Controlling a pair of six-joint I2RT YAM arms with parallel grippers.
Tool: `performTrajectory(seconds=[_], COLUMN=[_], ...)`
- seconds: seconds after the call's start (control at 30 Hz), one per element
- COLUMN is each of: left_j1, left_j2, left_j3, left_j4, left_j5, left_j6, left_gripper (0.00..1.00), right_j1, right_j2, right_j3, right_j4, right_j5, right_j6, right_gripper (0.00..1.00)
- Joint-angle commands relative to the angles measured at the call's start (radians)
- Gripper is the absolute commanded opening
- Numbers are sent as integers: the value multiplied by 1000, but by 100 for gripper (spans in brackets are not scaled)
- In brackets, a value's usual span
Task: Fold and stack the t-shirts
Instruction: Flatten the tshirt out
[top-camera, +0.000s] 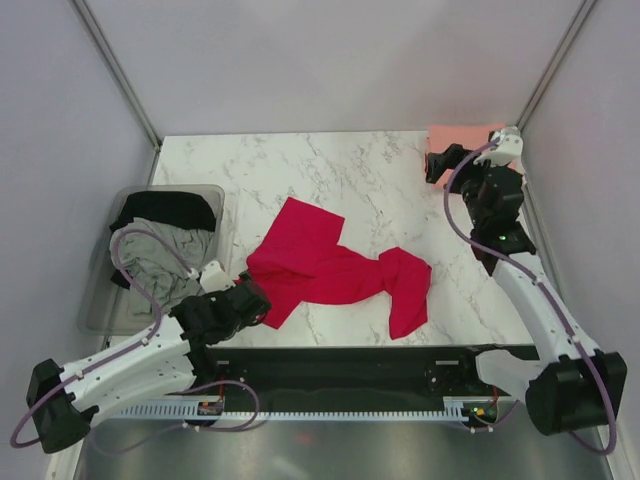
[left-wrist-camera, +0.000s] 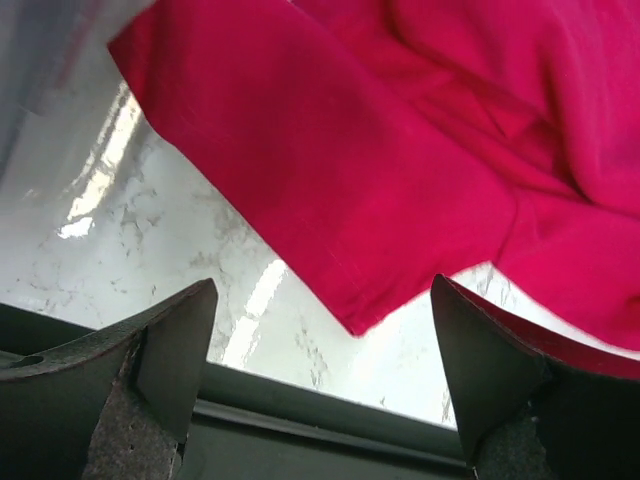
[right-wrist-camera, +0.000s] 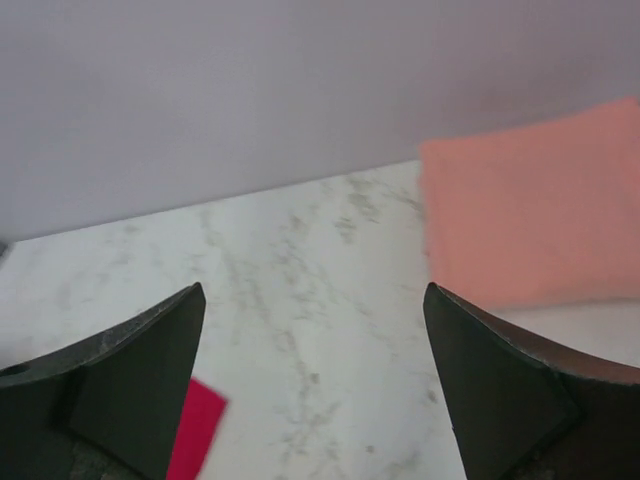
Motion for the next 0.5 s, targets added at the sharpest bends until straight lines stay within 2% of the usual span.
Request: performTrajectory(seconds=[0.0, 0.03, 0.13, 0.17, 0.2, 0.23, 0.3, 0.33, 0.4, 0.47], left_j1=[82, 121, 176, 191, 213, 274, 360, 445, 512, 563], left_j2=[-23, -17, 72, 147, 184, 216, 305, 339, 407, 561], left_j3=[-20, -9, 89, 162, 197, 231, 294, 304, 333, 429], left_j4=[101, 187, 282, 285, 290, 317, 375, 471, 541, 561], left_j5=[-34, -20, -2, -9, -2, 21, 168, 228, 350, 392], left_j6=[-37, 90, 265, 354, 390, 455, 511, 552, 580, 625], left_gripper=[94, 92, 93, 95, 95, 95, 96, 96, 95, 95], right_j1=[5, 17, 74, 95, 106, 120, 164, 180, 201, 203], right_j2=[-67, -68, -117, -158, -159, -200, -247, -258, -293, -338], right_j3=[74, 74, 27, 11, -6, -44, -85, -129, -168, -226], right_j4=[-425, -499, -667, -755, -756, -824, -904, -925, -989, -1003], right_j5=[-407, -448, -372, -303, -266, -241, -186, -178, -123, -103], right_j6=[242, 262, 305, 349, 350, 395, 452, 494, 522, 548], right_gripper=[98, 98, 98, 98, 98, 98, 98, 98, 98, 98])
